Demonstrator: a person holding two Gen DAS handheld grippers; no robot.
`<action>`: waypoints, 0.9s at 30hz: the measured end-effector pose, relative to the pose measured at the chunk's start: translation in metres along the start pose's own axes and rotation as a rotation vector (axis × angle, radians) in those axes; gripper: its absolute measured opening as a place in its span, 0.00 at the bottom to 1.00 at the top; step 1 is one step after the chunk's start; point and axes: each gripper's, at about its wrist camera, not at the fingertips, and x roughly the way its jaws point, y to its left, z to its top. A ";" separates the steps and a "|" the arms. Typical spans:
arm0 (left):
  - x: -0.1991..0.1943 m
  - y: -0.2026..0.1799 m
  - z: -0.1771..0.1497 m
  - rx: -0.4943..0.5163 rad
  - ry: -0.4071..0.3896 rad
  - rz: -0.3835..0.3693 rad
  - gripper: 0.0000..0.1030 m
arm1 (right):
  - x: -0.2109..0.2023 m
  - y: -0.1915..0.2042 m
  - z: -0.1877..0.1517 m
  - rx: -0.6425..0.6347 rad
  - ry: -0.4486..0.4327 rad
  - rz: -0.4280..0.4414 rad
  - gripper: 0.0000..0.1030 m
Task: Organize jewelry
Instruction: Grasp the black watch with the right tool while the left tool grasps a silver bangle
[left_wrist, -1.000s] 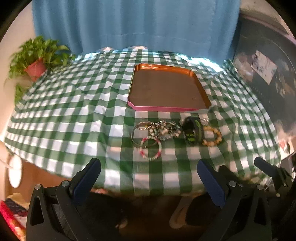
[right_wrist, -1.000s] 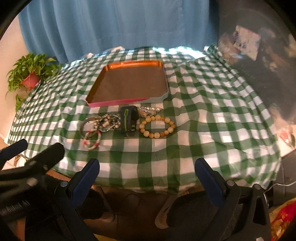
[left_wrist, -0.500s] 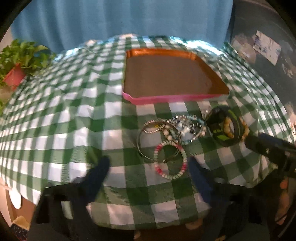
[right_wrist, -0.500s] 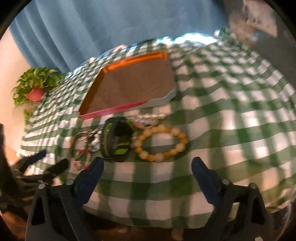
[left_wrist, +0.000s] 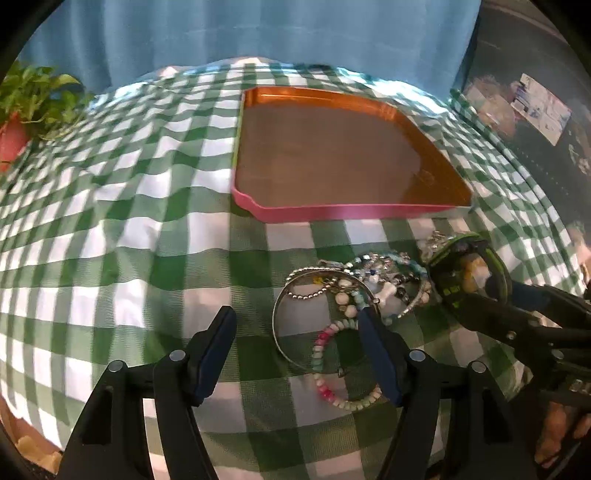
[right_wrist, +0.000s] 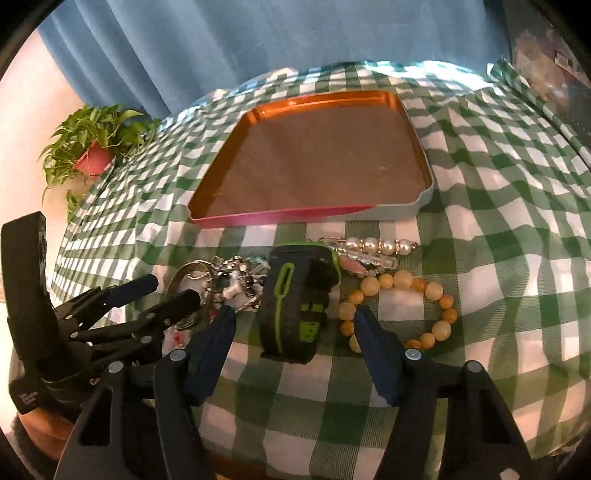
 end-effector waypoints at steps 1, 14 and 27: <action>-0.001 -0.001 0.000 0.001 0.000 -0.021 0.67 | 0.001 -0.001 -0.001 0.002 -0.002 -0.006 0.62; 0.005 -0.007 -0.001 0.034 0.009 -0.075 0.67 | 0.003 -0.009 0.001 0.030 0.004 -0.007 0.62; -0.004 -0.015 -0.002 0.072 -0.007 -0.026 0.62 | 0.003 0.001 0.006 -0.015 -0.014 -0.059 0.17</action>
